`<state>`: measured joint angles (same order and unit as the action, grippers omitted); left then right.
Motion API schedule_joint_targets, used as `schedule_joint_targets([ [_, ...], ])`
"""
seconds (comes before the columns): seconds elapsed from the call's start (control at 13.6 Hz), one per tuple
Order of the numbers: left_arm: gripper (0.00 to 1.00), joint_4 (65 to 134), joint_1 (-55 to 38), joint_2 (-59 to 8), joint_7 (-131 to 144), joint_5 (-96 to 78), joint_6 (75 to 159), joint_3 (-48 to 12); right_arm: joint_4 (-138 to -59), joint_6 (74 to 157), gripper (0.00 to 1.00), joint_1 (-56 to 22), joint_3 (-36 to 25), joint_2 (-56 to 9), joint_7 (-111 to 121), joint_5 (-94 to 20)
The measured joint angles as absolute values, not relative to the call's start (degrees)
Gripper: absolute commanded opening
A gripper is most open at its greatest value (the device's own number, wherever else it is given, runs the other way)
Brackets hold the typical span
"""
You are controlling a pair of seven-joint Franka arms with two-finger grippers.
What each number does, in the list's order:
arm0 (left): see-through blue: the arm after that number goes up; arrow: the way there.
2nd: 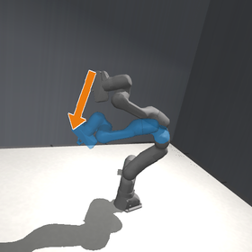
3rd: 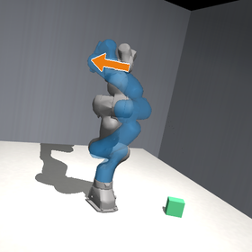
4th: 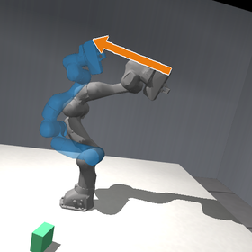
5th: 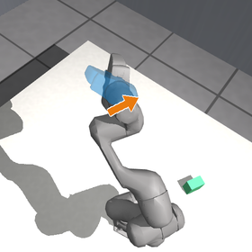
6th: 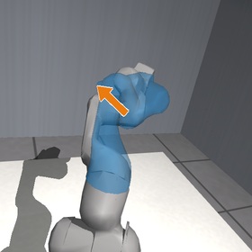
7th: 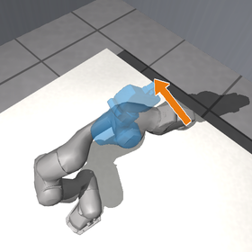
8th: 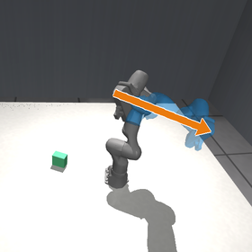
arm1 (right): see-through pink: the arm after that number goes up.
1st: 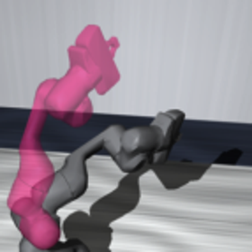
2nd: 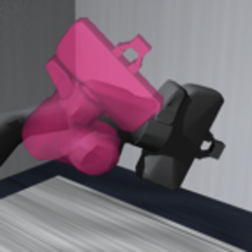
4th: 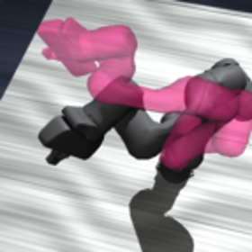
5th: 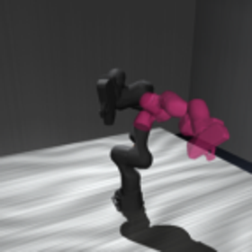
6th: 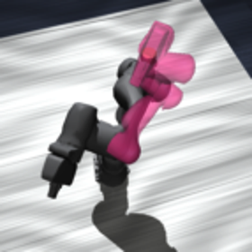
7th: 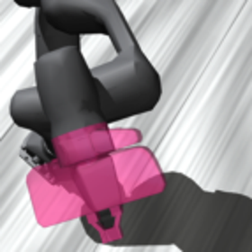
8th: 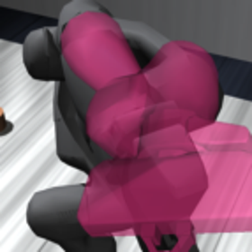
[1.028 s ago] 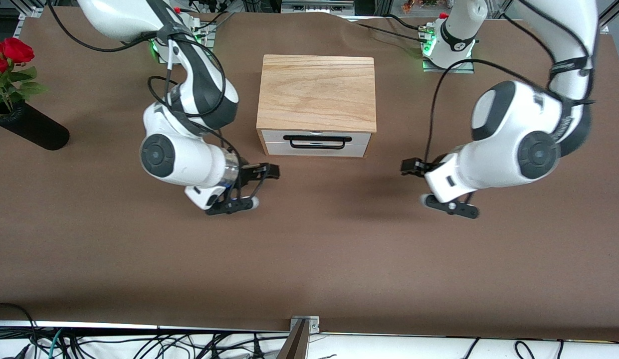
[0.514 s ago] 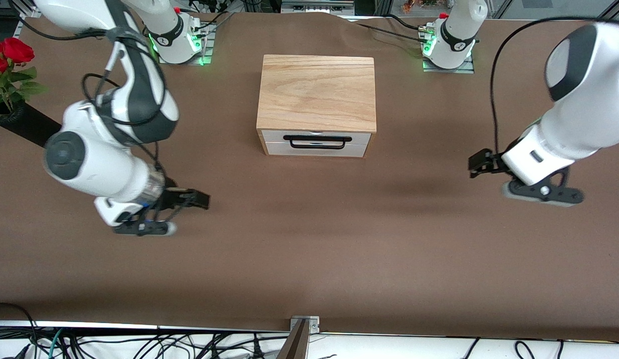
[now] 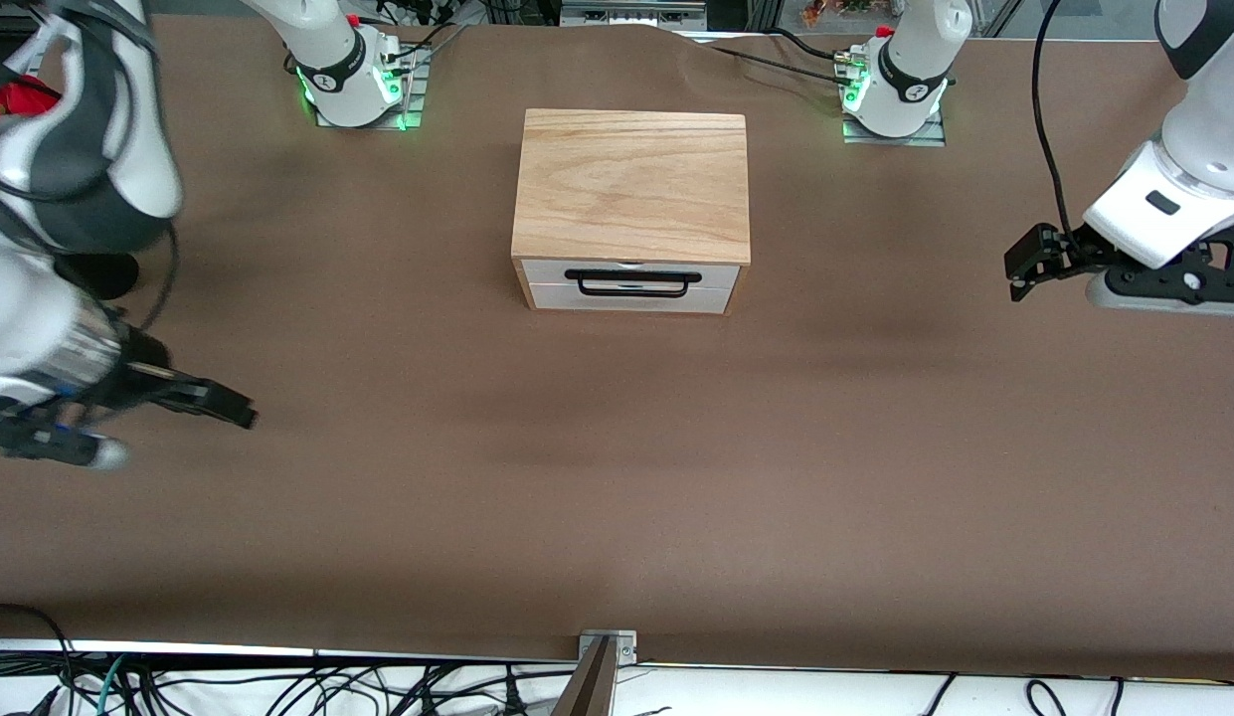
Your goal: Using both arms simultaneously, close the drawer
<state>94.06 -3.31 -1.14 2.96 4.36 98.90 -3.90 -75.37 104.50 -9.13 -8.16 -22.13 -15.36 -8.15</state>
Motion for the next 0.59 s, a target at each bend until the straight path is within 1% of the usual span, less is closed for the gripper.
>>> schedule_joint_targets([
  [0.15,1.0,96.8,-3.3,0.9,3.0,2.2,98.9,-3.7,-78.8,104.4,1.0,-7.1,-8.1,-17.4,-14.7,-5.7],
  [0.37,1.0,97.4,-3.3,1.2,3.0,-0.3,98.5,-3.5,-84.0,104.3,1.0,-6.6,-7.5,-11.6,-11.1,-1.1],
  [0.59,1.0,97.4,-3.3,1.2,3.0,-0.5,98.1,-3.4,-87.2,104.3,1.0,-2.6,-2.0,-8.6,-10.3,2.2],
])
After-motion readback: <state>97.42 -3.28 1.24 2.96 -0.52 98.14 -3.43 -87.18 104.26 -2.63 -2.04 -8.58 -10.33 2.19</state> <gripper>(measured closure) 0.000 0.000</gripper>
